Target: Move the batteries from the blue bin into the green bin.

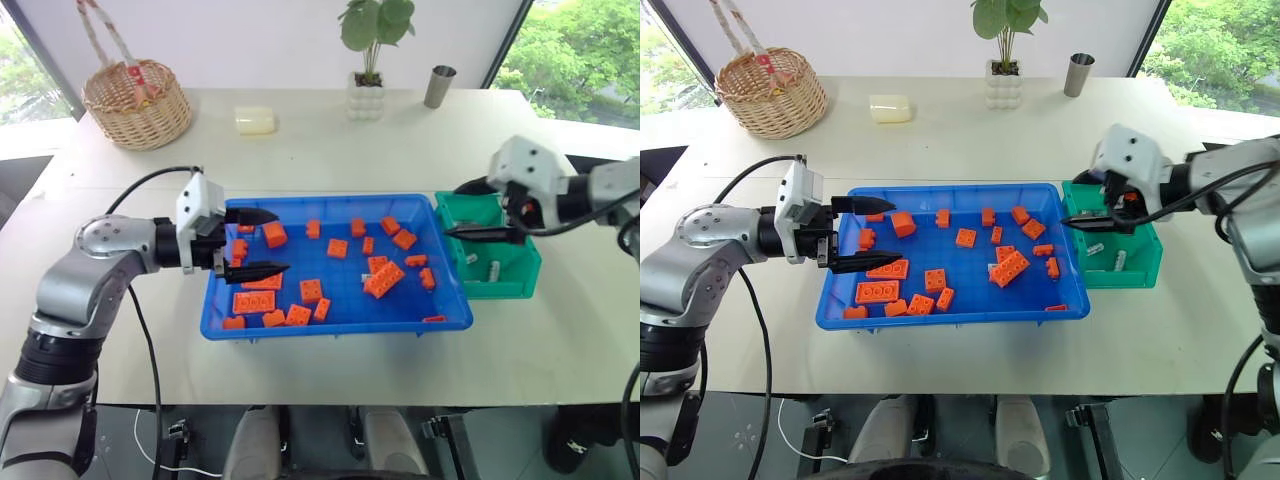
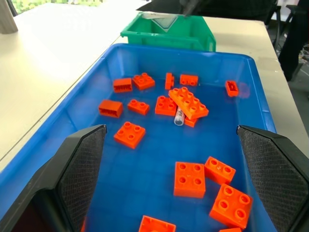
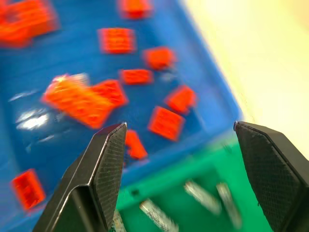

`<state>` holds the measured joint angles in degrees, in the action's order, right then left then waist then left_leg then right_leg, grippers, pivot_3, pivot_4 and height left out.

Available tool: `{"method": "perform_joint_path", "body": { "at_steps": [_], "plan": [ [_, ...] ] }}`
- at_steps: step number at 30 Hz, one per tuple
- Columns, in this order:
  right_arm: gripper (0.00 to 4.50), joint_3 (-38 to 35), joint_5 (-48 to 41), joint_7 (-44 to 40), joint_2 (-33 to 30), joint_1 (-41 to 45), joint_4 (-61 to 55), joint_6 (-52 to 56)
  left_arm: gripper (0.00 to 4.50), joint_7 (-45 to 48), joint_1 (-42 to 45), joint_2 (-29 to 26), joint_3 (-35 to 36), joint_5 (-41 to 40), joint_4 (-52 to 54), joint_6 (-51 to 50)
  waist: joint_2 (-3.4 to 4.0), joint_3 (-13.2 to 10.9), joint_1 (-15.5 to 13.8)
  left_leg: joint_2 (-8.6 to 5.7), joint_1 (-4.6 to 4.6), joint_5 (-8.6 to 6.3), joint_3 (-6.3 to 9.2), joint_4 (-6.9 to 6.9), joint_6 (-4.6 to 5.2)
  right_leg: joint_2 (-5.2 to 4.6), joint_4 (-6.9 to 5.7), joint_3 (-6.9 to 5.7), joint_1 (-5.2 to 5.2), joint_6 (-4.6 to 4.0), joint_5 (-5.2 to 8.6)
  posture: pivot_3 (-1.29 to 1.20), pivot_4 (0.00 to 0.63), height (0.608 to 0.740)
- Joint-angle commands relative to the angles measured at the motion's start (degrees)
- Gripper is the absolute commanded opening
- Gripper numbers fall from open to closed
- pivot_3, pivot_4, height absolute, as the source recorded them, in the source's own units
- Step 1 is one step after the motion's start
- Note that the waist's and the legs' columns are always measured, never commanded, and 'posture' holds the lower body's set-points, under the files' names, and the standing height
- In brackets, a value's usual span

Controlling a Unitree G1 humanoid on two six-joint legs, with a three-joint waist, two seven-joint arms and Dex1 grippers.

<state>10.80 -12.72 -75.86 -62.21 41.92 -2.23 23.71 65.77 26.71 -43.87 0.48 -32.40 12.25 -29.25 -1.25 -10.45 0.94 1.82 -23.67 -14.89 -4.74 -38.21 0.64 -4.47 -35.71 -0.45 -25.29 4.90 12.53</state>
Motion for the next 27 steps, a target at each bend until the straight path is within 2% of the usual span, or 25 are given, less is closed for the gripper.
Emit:
{"method": "perform_joint_path", "body": {
  "at_steps": [1, 2, 5, 10, 18, 21, 25, 26, 27],
  "plan": [
    [3.61, 5.26, 3.78, -7.58, 2.46, 3.71, 2.62, -9.46, 4.5, 0.13, 0.07, -0.31, 0.56, 0.09, 1.69, 0.91, 0.01, -0.01, 0.02, 0.0, -0.01, 0.0, -0.01, 0.0, 0.0, 0.0, 0.0, 0.0, -0.01, 0.01, 0.0, 0.0, 0.15, 0.736],
    [3.61, 6.56, 4.38, -9.38, 3.39, 4.5, 3.6, -10.84, 4.5, 0.1, -0.11, -0.38, 0.66, 0.08, 1.93, 0.86, 0.01, -0.01, 0.01, 0.0, 0.0, 0.0, -0.01, 0.0, 0.0, 0.0, -0.02, 0.0, -0.02, 0.06, -0.03, 0.0, 0.15, 0.736],
    [4.47, 11.19, 8.46, -12.19, 7.85, 6.84, 8.31, -17.72, 4.5, -0.41, -1.39, -0.87, 1.54, -0.31, 3.45, 0.3, 0.0, -0.01, 0.02, 0.0, 0.0, 0.01, -0.02, -0.01, -0.01, 0.0, -0.11, 0.0, -0.04, 0.15, -0.08, 0.0, 0.15, 0.736],
    [4.47, 13.89, 12.63, -11.89, 14.4, 8.86, 14.11, -22.86, 4.5, -1.54, -3.95, -1.5, 2.83, -1.2, 6.43, -0.72, 0.0, -0.02, -0.13, 0.0, 0.02, 0.01, -0.03, -0.02, -0.03, 0.0, -0.2, 0.0, -0.04, 0.13, -0.08, 0.0, 0.15, 0.736],
    [4.47, 15.12, 15.82, -13.0, 19.56, 9.75, 21.2, -28.46, 4.5, -3.36, -6.15, -2.37, 4.16, -2.17, 8.9, -1.81, 0.0, -0.01, -0.17, -0.01, 0.06, 0.03, -0.02, -0.04, -0.05, -0.04, -0.28, -0.01, -0.01, 0.07, -0.05, 0.0, 0.15, 0.736],
    [3.8, 14.59, 16.2, -13.05, 20.83, 10.36, 23.52, -29.09, 4.5, -3.58, -6.08, -2.48, 4.43, -2.24, 8.94, -2.01, 0.0, -0.02, -0.15, -0.01, 0.09, 0.03, -0.03, -0.04, -0.05, -0.03, -0.31, -0.01, 0.0, 0.09, -0.06, 0.0, 0.15, 0.736],
    [1.81, 13.58, 15.71, -13.19, 21.36, 10.28, 23.21, -27.64, 4.5, -3.6, -5.63, -2.79, 4.45, -2.21, 8.29, -1.76, 0.0, -0.02, -0.14, -0.01, 0.09, 0.03, -0.03, -0.04, -0.05, -0.03, -0.34, -0.01, 0.0, 0.13, -0.08, 0.0, 0.15, 0.736],
    [1.45, 13.4, 15.47, -13.29, 21.31, 10.09, 22.77, -27.11, 4.5, -3.61, -5.41, -2.81, 4.39, -2.18, 8.05, -1.68, 0.0, -0.01, -0.15, -0.01, 0.09, 0.03, -0.03, -0.04, -0.05, -0.03, -0.33, -0.01, 0.0, 0.13, -0.08, 0.0, 0.15, 0.736],
    [1.45, 13.17, 15.14, -13.43, 21.25, 9.9, 22.2, -26.48, 4.5, -3.65, -5.15, -2.8, 4.31, -2.16, 7.81, -1.6, 0.0, -0.01, -0.15, -0.01, 0.1, 0.03, -0.02, -0.04, -0.05, -0.03, -0.34, -0.01, 0.0, 0.12, -0.08, 0.0, 0.15, 0.736]
  ]
}}
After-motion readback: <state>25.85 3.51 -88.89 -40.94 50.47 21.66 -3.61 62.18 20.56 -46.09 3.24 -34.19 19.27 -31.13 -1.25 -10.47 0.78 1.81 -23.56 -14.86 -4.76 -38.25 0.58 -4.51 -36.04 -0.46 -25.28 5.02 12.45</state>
